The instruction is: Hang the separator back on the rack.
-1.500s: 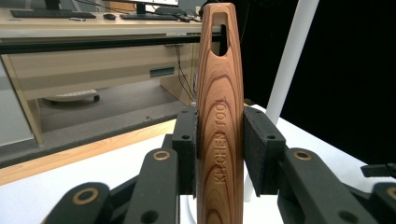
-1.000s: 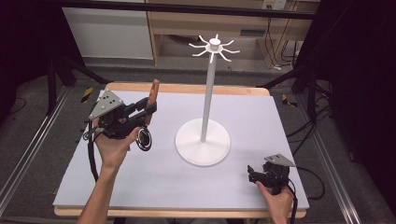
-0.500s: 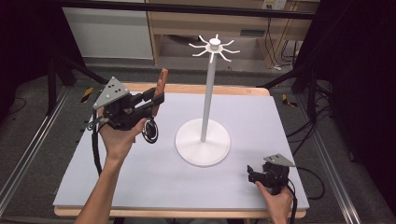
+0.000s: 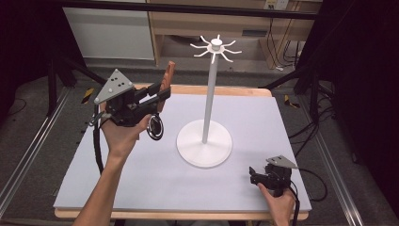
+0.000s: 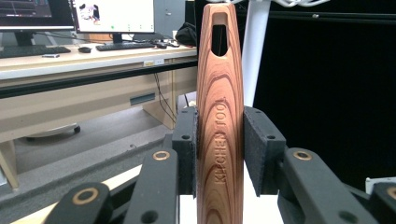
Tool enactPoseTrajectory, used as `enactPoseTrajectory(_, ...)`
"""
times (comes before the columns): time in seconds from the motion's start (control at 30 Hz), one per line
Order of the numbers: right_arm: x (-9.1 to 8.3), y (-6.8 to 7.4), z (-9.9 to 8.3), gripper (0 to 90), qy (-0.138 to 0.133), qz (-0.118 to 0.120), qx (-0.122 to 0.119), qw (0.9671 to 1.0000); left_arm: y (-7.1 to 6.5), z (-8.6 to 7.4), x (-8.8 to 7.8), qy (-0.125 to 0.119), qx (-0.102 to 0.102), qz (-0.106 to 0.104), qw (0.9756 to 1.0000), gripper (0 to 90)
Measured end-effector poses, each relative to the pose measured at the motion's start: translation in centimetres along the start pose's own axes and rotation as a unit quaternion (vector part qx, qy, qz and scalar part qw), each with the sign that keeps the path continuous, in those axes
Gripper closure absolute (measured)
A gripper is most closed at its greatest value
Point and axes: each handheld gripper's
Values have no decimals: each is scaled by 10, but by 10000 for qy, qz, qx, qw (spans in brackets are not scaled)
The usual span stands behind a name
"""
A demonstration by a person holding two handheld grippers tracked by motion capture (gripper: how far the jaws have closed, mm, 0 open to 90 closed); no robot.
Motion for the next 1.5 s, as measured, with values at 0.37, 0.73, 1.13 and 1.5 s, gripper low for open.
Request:
enactPoseTrajectory(0.37, 0, 0, 0, 110, -13, 20, 19, 10000, -7, 12, 14, -57, 43, -121, 9999, 675)
enactPoseTrajectory(0.73, 0, -2, 0, 110, -20, 17, 7, 10000, -11, 23, 23, -143, 43, -100, 9998, 674)
enactPoseTrajectory(1.13, -1, -2, 0, 110, -25, 30, 58, 10000, -14, 31, 32, -132, 114, -103, 9998, 674)
enactPoseTrajectory(1.5, -2, -2, 0, 110, -29, 31, 54, 10000, -15, 32, 40, -53, 126, -126, 9998, 674)
Point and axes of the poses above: each handheld gripper's, and its own axes: x roughly forward along the jaws, z roughly out of its top, y roughly to its left, and after that the axes turned 11 degrees about x, right-handed
